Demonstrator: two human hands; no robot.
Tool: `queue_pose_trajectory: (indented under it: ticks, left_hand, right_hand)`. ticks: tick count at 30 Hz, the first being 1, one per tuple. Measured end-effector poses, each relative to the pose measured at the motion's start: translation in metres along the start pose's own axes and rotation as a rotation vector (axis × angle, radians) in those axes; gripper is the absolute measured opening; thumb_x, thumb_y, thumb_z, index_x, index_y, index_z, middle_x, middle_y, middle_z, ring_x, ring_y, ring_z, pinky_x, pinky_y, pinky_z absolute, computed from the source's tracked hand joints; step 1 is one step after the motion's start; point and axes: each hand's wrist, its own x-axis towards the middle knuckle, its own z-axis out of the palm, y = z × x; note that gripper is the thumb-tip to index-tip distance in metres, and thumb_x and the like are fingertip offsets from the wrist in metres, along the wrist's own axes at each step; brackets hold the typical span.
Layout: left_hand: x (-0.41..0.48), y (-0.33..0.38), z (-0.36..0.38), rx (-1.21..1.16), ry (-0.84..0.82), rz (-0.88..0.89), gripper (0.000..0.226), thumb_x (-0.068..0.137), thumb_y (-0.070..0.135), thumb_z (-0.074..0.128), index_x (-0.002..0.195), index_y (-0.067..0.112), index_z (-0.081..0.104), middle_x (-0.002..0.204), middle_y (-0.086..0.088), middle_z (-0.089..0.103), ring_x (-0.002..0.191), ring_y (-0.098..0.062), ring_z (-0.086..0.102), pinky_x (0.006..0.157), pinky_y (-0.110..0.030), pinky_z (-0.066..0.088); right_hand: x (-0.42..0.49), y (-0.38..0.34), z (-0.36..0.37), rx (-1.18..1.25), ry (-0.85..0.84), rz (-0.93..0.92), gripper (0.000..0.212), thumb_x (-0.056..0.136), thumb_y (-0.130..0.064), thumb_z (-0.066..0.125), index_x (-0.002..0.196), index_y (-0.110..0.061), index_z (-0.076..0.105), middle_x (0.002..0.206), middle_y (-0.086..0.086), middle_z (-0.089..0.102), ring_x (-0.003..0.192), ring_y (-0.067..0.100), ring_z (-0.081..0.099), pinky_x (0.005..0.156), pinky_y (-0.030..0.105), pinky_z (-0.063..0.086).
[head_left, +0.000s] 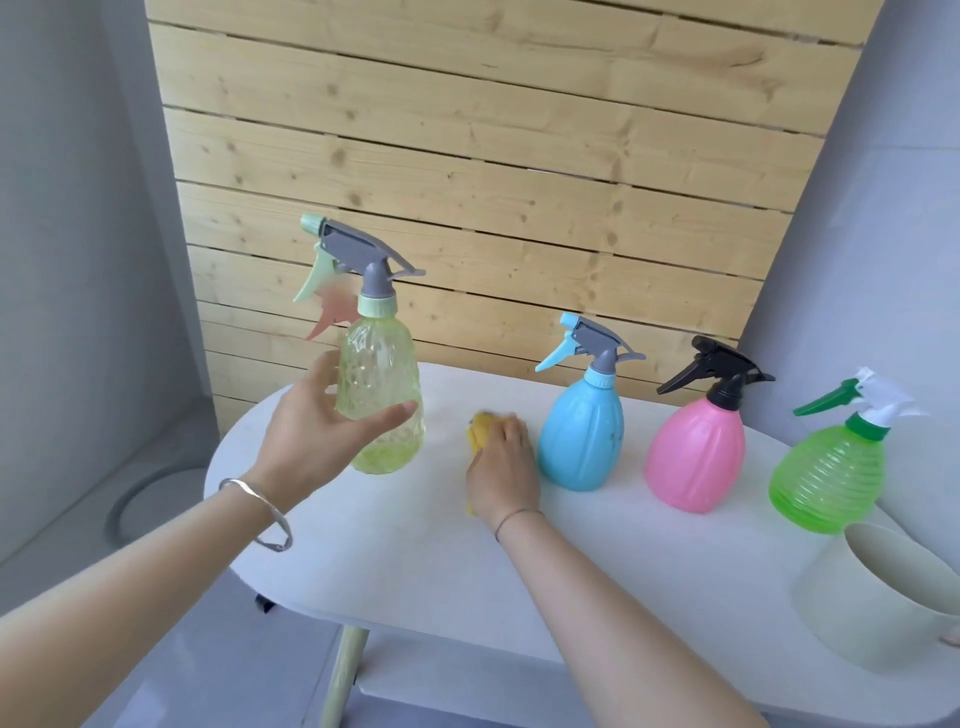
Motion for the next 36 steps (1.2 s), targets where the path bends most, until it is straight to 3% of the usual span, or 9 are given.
queue_pose_trajectory:
  ticks: [3,7,10,14,19,22,28,33,36]
  left_hand:
    - [-0.001,-0.010,-0.013,0.021,0.041,-0.004,0.073,0.063,0.050,0.086,0.124,0.030,0.052,0.113,0.014,0.064,0.095,-0.003,0.062,0.080,-0.037,0.055]
    - [-0.003,-0.026,-0.031,0.038,0.075,-0.041,0.083,0.048,0.065,0.080,0.119,0.031,0.055,0.110,0.015,0.065,0.094,-0.008,0.065,0.082,-0.040,0.056]
    - [-0.004,-0.035,-0.040,0.042,0.089,-0.043,0.083,0.045,0.068,0.077,0.117,0.033,0.055,0.110,0.015,0.066,0.096,-0.011,0.065,0.083,-0.042,0.055]
    - [-0.005,-0.038,-0.043,0.038,0.107,-0.050,0.073,0.056,0.057,0.085,0.117,0.032,0.055,0.112,0.014,0.065,0.100,-0.011,0.063,0.083,-0.038,0.054]
    - [-0.009,-0.028,-0.032,-0.015,0.125,-0.054,0.077,0.048,0.064,0.080,0.114,0.034,0.054,0.110,0.016,0.064,0.100,-0.010,0.063,0.082,-0.038,0.054]
    - [-0.010,-0.024,-0.018,-0.070,0.107,-0.057,0.073,0.057,0.053,0.087,0.119,0.030,0.054,0.113,0.014,0.063,0.104,-0.013,0.063,0.084,-0.040,0.055]
    - [-0.008,-0.011,0.019,-0.095,0.054,-0.062,0.085,0.045,0.065,0.080,0.118,0.033,0.053,0.114,0.015,0.063,0.105,-0.014,0.062,0.088,-0.041,0.054]
    - [-0.001,-0.004,0.050,-0.100,0.046,-0.052,0.074,0.063,0.041,0.088,0.126,0.025,0.054,0.115,0.012,0.059,0.113,-0.013,0.055,0.093,-0.033,0.048]
    - [0.008,-0.005,0.066,-0.067,0.042,-0.035,0.075,0.064,0.042,0.087,0.128,0.022,0.052,0.117,0.010,0.060,0.115,-0.015,0.055,0.096,-0.034,0.046]
  right_hand:
    - [0.017,-0.007,-0.001,-0.044,0.002,0.120,0.053,0.096,-0.006,0.031,0.147,0.001,0.017,0.158,0.019,0.007,0.146,0.031,0.007,0.119,0.035,0.008]
    - [0.037,-0.010,0.001,-0.035,0.006,0.186,0.052,0.096,-0.010,0.033,0.146,-0.003,0.021,0.157,0.020,0.012,0.144,0.032,0.014,0.117,0.035,0.012]
    - [0.046,-0.008,0.001,0.073,-0.114,0.013,0.051,0.096,-0.013,0.036,0.147,-0.015,0.029,0.158,0.008,0.017,0.145,0.021,0.014,0.115,0.028,0.014]
    - [0.034,-0.013,-0.005,0.166,-0.208,-0.244,0.051,0.093,-0.014,0.043,0.142,-0.028,0.041,0.153,-0.006,0.032,0.141,0.011,0.027,0.110,0.021,0.023]
    - [-0.016,-0.010,-0.015,0.210,-0.363,-0.493,0.054,0.089,-0.009,0.049,0.141,-0.025,0.045,0.151,-0.009,0.036,0.141,0.006,0.027,0.113,0.015,0.018]
    - [-0.051,0.007,-0.027,0.251,-0.437,-0.595,0.055,0.086,-0.012,0.049,0.139,-0.027,0.047,0.148,-0.016,0.036,0.138,-0.004,0.024,0.111,0.008,0.014]
    - [-0.088,0.062,-0.058,0.307,-0.424,-0.518,0.057,0.075,-0.030,0.039,0.129,-0.041,0.053,0.140,-0.032,0.039,0.134,-0.014,0.027,0.112,0.010,0.019]
    - [-0.081,0.105,-0.067,0.284,-0.184,-0.287,0.051,0.085,-0.012,0.051,0.126,-0.042,0.056,0.140,-0.030,0.039,0.132,-0.010,0.034,0.113,0.020,0.027]
    - [-0.079,0.112,-0.067,0.267,-0.136,-0.255,0.051,0.086,-0.007,0.053,0.126,-0.038,0.057,0.140,-0.028,0.041,0.132,-0.007,0.036,0.110,0.015,0.027]
